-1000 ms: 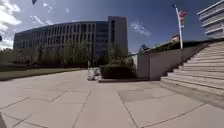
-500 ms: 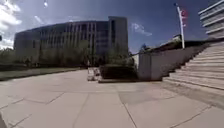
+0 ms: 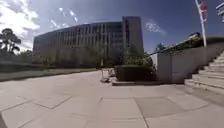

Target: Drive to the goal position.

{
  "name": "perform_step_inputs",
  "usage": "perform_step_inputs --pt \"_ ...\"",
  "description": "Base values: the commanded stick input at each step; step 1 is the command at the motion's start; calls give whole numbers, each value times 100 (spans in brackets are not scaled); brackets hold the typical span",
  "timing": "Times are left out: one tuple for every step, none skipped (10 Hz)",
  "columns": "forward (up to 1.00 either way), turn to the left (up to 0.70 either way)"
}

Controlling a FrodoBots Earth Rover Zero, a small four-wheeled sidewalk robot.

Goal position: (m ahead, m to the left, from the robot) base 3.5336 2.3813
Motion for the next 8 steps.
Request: perform_step_inputs --pt "70 3" --pt "70 3" --pt "70 3" --pt "70 3" --pt "70 2" --pt "70 2" --pt "70 2" --pt "70 2"
